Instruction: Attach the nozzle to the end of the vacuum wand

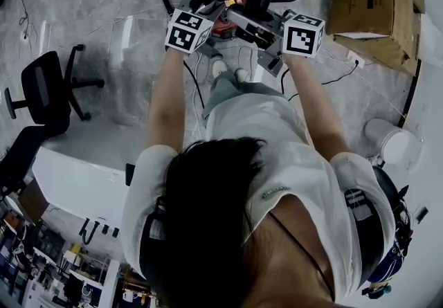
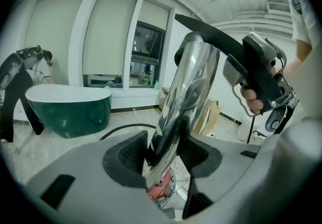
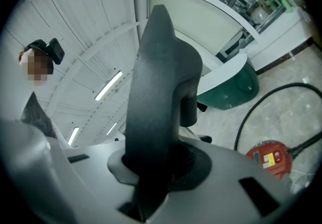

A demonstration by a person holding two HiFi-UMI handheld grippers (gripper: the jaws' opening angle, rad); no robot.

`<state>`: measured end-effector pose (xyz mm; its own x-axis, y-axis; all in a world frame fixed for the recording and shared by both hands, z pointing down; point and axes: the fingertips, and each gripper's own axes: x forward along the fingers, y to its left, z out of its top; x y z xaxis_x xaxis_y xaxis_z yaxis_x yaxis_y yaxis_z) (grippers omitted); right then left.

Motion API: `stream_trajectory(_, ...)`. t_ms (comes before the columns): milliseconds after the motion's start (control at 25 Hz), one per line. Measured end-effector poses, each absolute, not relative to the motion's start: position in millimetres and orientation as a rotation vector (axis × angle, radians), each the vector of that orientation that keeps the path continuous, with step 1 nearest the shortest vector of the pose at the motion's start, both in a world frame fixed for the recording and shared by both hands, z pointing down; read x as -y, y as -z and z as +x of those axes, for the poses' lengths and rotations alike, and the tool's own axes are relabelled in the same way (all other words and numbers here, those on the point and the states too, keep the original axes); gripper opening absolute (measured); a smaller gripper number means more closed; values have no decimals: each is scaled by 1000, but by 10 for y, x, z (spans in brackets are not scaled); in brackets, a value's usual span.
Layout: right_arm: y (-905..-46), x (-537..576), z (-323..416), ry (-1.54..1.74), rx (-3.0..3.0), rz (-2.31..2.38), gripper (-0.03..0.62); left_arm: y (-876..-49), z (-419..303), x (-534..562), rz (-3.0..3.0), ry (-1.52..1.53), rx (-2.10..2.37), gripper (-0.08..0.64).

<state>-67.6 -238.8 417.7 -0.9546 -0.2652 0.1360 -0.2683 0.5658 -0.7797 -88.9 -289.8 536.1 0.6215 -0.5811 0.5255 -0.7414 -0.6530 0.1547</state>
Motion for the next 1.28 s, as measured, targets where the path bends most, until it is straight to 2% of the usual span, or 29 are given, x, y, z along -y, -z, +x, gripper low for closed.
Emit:
stream_trajectory(760,-4109,2369,-703,-1685,2742,265,87,-5362,-881,2924,2491,-596,1070,179)
stream_trajectory(1280,-4247,2286,-755,-1350,2624,254,86,-5372,-880,2936,2498,-612,1049,179)
